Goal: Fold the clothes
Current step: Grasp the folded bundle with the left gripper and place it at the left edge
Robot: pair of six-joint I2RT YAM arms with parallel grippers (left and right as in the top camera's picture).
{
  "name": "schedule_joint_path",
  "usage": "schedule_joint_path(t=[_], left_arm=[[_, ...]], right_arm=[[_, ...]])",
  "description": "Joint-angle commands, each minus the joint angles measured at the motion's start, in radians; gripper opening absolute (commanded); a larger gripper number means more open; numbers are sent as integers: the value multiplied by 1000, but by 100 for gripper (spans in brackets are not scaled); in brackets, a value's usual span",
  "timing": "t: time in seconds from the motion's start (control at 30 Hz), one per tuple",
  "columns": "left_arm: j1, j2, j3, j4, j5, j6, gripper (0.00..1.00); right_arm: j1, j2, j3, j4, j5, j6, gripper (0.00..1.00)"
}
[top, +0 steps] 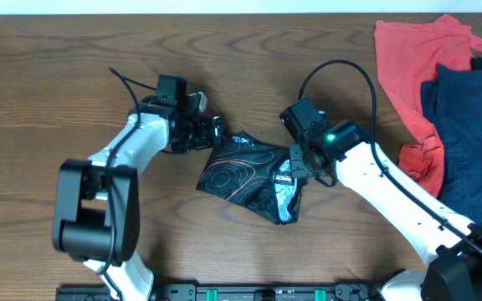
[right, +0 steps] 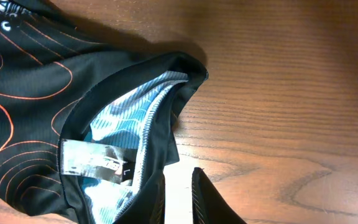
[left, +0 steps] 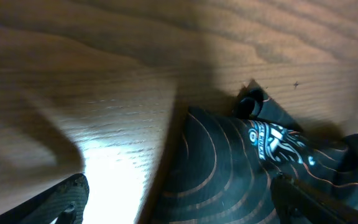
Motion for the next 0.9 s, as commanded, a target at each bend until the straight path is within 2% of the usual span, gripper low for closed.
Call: schedule_joint_path(t=[0.0,0.13,0.17,0.27,0.3,0.47,0.6,0.87], left_arm=[[-29,47,11,6,65,18,91],[-87,91,8,5,65,19,78],[-101,100,8,5,64,23,69],[-116,105,10,9,41,75,15],[-113,104,13,10,18,74,7],[-42,101,62,8,-105,74,6],[74,100,145,8,-208,69,6],[434,100,307,6,-346,9,7]], right_arm=[[-11,3,2,-2,0,-8,15],[-11,3,2,-2,0,-11,15],[-11,3,2,-2,0,-11,15],[-11,3,2,-9,0,-11,15],[-11,3,2,-13,0,-11,15],[-12,3,2,-24,15,-11,15],[-13,3,2,-26,15,-11,15],[-13,3,2,-35,15,-11,15]])
